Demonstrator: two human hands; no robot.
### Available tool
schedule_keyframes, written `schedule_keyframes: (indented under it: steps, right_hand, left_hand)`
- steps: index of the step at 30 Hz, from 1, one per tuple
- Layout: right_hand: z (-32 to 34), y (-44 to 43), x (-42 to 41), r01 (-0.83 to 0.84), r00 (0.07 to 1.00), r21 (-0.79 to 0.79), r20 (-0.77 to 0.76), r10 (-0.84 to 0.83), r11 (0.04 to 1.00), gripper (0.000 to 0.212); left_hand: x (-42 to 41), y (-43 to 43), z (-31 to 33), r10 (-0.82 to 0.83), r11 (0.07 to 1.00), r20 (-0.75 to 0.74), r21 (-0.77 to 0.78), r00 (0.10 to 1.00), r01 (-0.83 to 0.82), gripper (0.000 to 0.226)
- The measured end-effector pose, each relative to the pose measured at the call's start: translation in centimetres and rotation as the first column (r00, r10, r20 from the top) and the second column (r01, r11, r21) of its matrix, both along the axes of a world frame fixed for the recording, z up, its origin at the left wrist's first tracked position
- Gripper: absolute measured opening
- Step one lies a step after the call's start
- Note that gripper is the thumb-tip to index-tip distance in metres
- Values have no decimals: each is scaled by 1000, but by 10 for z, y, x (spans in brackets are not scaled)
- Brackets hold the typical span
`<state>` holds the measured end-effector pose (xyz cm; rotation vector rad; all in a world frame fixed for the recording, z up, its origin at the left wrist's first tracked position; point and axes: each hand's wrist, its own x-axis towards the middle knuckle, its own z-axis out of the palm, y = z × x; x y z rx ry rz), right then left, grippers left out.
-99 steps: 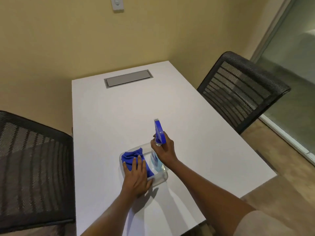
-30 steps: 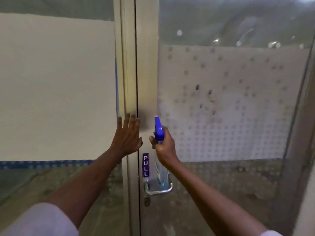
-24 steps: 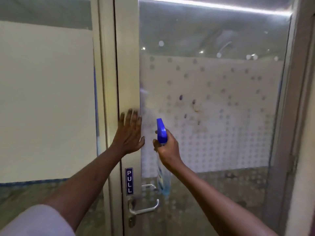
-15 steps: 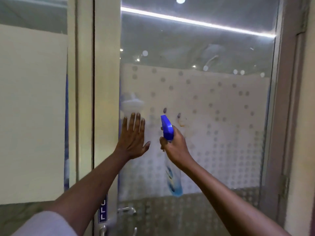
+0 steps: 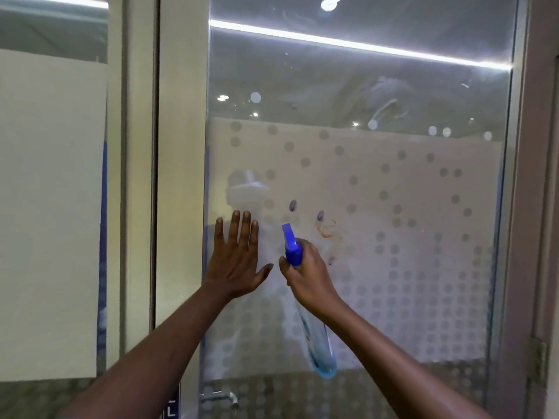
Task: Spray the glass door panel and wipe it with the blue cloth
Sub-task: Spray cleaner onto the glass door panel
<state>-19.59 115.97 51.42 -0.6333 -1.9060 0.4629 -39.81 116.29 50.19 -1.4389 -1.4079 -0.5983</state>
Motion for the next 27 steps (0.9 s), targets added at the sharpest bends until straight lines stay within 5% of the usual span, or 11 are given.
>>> schedule_keyframes:
  steps: [8, 15, 27]
  right_hand:
    - [1, 1, 7, 41, 999, -54, 8, -41, 998, 11]
    - [31, -17, 25, -11, 995, 45, -94, 15, 999, 7]
    - [78, -3, 46, 23, 965, -35, -260, -32, 999, 10]
  left_hand:
    - [-1, 0, -1, 18, 1000, -25, 22, 1000, -18, 99]
    - [1, -2, 0, 23, 999, -34, 24, 999, -22, 98]
    - [3, -4, 1, 30, 1000, -21, -6, 999, -30, 99]
